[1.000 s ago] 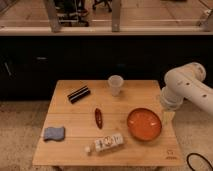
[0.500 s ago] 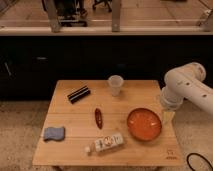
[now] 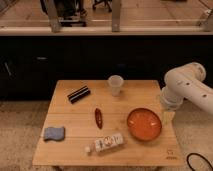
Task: Drag the ceramic bowl in a circle
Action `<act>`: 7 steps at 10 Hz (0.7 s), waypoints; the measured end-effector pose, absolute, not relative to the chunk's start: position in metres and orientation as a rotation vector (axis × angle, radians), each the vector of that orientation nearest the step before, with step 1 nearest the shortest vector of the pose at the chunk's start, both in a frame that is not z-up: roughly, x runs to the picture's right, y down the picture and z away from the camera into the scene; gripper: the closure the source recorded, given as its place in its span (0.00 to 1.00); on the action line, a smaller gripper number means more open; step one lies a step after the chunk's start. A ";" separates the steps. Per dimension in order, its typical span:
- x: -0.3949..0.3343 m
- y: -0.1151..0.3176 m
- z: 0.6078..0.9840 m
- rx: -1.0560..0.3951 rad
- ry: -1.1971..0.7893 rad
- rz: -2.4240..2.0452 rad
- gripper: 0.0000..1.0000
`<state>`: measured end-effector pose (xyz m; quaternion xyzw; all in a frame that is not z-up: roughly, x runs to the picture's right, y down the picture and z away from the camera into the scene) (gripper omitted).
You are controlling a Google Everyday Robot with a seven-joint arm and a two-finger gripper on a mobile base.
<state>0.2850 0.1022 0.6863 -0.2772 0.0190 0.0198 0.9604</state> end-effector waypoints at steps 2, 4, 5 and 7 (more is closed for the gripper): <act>0.281 0.112 0.701 -0.566 0.019 -0.013 0.20; 0.278 0.118 0.711 -0.568 0.010 -0.039 0.20; 0.278 0.118 0.711 -0.569 0.008 -0.046 0.20; 0.278 0.119 0.715 -0.571 -0.001 -0.072 0.20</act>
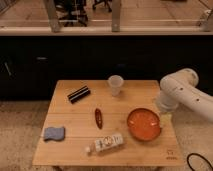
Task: Drag the ceramic bowl in a circle
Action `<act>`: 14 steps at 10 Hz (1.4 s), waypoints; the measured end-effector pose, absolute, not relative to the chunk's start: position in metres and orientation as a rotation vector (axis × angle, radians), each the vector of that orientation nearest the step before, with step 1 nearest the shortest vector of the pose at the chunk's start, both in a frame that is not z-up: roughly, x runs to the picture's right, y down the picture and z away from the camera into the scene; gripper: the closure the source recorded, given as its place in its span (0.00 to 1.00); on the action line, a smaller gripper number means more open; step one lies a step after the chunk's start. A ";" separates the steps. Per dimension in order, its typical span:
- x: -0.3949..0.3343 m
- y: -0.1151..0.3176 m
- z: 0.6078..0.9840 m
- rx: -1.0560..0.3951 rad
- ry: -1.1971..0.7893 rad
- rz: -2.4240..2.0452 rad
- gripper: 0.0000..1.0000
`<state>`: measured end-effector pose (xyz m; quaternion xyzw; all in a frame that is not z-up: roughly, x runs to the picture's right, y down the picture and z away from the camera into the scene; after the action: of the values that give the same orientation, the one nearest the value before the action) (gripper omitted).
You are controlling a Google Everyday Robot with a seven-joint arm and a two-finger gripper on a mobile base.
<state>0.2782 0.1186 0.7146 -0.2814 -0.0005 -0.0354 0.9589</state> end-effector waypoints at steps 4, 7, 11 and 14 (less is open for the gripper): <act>0.274 0.133 0.738 -0.574 -0.034 -0.145 0.20; 0.275 0.134 0.744 -0.577 -0.053 -0.180 0.20; 0.278 0.144 0.762 -0.584 -0.078 -0.225 0.20; 0.279 0.145 0.769 -0.588 -0.092 -0.256 0.20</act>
<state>0.2790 0.1448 0.7688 -0.2888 -0.0454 -0.1258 0.9480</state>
